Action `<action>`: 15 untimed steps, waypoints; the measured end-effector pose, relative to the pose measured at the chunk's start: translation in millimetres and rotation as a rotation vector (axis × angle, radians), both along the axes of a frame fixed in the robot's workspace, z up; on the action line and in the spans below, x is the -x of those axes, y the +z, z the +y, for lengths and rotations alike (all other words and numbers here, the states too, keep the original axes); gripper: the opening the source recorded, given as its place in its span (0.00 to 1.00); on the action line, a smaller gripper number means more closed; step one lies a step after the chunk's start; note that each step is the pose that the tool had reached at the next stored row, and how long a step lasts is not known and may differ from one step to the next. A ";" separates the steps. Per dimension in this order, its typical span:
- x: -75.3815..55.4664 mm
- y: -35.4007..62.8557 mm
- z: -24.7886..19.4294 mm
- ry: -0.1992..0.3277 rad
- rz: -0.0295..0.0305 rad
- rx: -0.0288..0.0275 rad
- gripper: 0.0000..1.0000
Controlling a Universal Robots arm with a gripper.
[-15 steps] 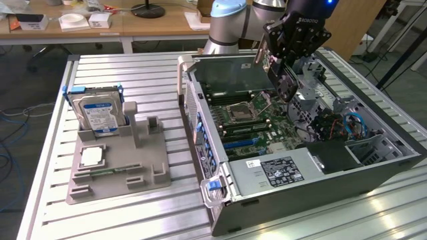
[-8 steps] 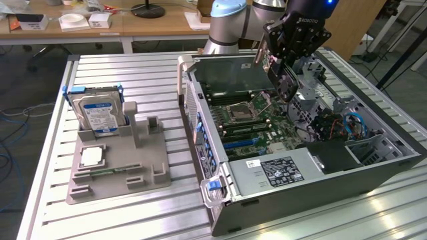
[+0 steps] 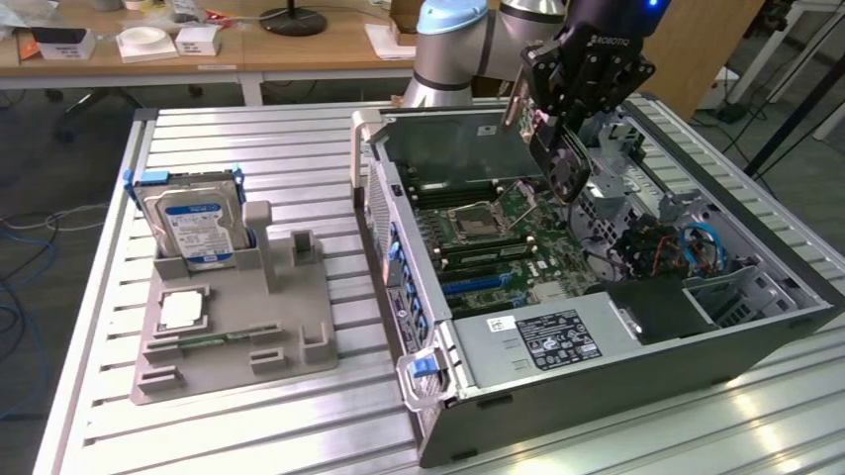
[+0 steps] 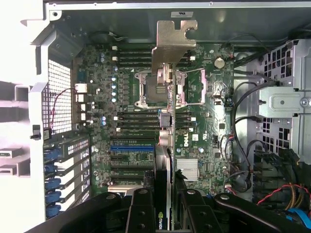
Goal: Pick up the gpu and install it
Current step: 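Insert the gpu into the slot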
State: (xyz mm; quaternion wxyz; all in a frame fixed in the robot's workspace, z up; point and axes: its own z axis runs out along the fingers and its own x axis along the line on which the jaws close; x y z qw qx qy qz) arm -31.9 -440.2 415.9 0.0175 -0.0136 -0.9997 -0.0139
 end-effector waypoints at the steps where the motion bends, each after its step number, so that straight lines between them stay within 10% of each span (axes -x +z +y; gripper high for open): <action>1: 0.0 0.0 0.0 0.000 0.0000 -0.0001 0.26; 15: 0.0 0.0 0.0 0.007 0.0000 0.0000 0.26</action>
